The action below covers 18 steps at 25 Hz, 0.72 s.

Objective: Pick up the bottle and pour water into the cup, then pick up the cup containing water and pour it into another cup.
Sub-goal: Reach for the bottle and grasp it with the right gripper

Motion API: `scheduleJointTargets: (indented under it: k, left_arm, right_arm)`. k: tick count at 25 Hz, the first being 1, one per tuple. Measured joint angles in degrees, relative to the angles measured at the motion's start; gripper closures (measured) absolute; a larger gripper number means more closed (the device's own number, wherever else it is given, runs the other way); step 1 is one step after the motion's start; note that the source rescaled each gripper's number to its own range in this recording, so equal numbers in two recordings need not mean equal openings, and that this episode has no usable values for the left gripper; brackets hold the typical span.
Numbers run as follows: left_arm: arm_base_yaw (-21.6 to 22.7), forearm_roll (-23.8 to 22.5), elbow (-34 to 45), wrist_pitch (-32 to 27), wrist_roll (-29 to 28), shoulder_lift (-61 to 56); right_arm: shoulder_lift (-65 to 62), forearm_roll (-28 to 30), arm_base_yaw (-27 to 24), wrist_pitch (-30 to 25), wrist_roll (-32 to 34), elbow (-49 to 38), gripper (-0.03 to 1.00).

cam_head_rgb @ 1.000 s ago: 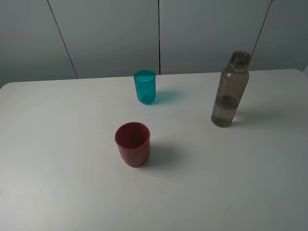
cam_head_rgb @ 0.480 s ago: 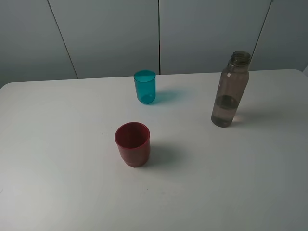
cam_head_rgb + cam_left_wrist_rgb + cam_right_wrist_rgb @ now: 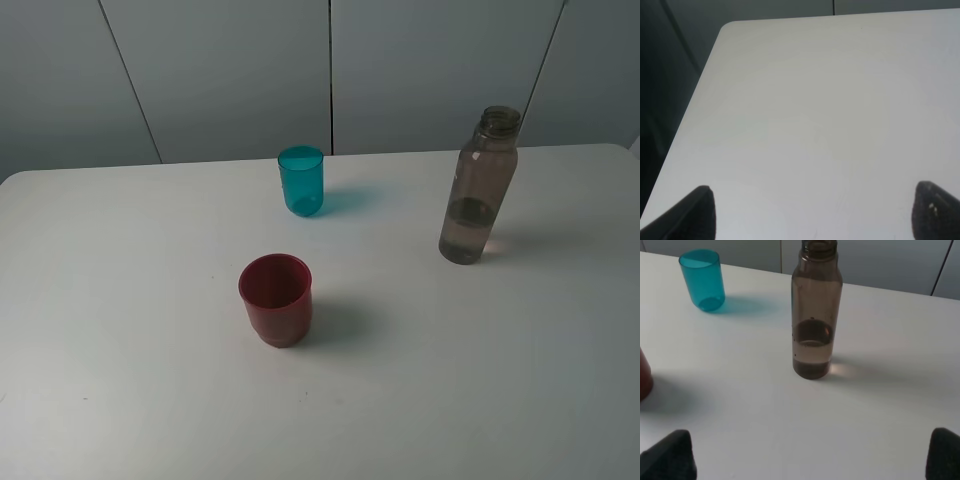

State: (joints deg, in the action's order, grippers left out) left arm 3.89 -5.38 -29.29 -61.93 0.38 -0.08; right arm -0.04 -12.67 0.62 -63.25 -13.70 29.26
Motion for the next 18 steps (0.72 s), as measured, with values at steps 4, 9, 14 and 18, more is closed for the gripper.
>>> scheduleJointTargets:
  k: [4, 9, 14, 18]
  left_arm:
    - [0.0, 0.0, 0.0, 0.0, 0.0, 0.0]
    - [0.0, 0.0, 0.0, 0.0, 0.0, 0.0]
    - [0.0, 0.0, 0.0, 0.0, 0.0, 0.0]
    - [0.0, 0.0, 0.0, 0.0, 0.0, 0.0]
  right_arm:
    - [0.0, -0.1, 0.0, 0.0, -0.2, 0.0, -0.03]
    - [2.6, -1.4, 0.0, -0.1, -0.3, 1.3, -0.03]
    - [14.5, -1.5, 0.0, -0.2, -0.3, 5.7, -0.03]
    - [24.5, -1.6, 0.0, 0.3, -0.4, 9.8, -0.03]
